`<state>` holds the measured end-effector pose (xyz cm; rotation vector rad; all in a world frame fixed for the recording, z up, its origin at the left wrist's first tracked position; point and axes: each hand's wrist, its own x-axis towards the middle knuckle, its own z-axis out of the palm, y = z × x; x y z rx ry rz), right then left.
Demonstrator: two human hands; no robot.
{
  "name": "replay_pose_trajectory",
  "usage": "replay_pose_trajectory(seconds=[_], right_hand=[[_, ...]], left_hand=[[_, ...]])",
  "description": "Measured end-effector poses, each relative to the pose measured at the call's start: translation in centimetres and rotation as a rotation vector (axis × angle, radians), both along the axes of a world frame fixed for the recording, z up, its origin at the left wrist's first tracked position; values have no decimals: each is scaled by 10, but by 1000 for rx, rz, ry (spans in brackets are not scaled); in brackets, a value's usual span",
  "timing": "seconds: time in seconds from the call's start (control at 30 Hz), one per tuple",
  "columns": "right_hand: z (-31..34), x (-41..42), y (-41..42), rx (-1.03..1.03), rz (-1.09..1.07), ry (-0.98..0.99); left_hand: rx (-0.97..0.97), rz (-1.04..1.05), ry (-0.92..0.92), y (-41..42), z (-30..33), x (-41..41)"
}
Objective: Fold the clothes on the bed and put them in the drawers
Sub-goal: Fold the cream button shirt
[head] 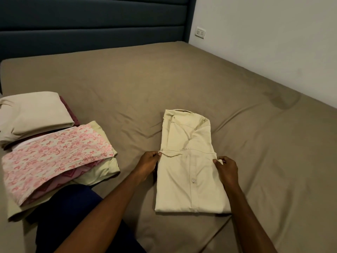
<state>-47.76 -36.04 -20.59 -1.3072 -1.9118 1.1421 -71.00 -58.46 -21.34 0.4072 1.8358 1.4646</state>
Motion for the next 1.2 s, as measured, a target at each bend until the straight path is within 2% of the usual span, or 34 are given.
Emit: replay_pose_trajectory(seconds=[0.1,0.17,0.2,0.27,0.33,0.43,0.6,0.77,0.87,0.93,1.0,1.03,1.07,1.17,1.2], right_hand=[[-2,3,-3,52,65,33],[-6,4,-3,236,122,-89],[-6,2,-1,330,137,-168],[-4,-10,7,510,178,-243],[3,-32,18,588,284,-281],[5,-73,42,512,457,-334],[-11,-131,82,369,563,-435],[-36,-146,88,551,551,-607],[-35,-150,86,461,554,-614],[-19,-151,86,248,594,-492],[13,-138,83,-192,610,-147],[26,-128,81,-345,585,-38],[38,-117,78,-334,549,-31],[45,-87,59,224,446,-242],[38,-73,42,350,465,-259]], left_hand=[[14,21,50,0,9,4],[-45,11,124,4,12,2],[-102,1,228,6,15,2],[-243,-6,564,8,15,0],[-322,2,835,8,11,2],[-194,26,1044,8,-4,10],[-132,62,1038,11,-21,11],[-248,103,914,23,-24,-5],[-312,108,895,26,-24,-8],[-298,127,853,24,-21,-8],[-206,164,726,22,-13,-9],[-148,179,664,20,-11,-9],[-110,172,648,17,-8,-7],[-103,16,886,12,-9,1],[-124,-16,960,14,-12,3]])
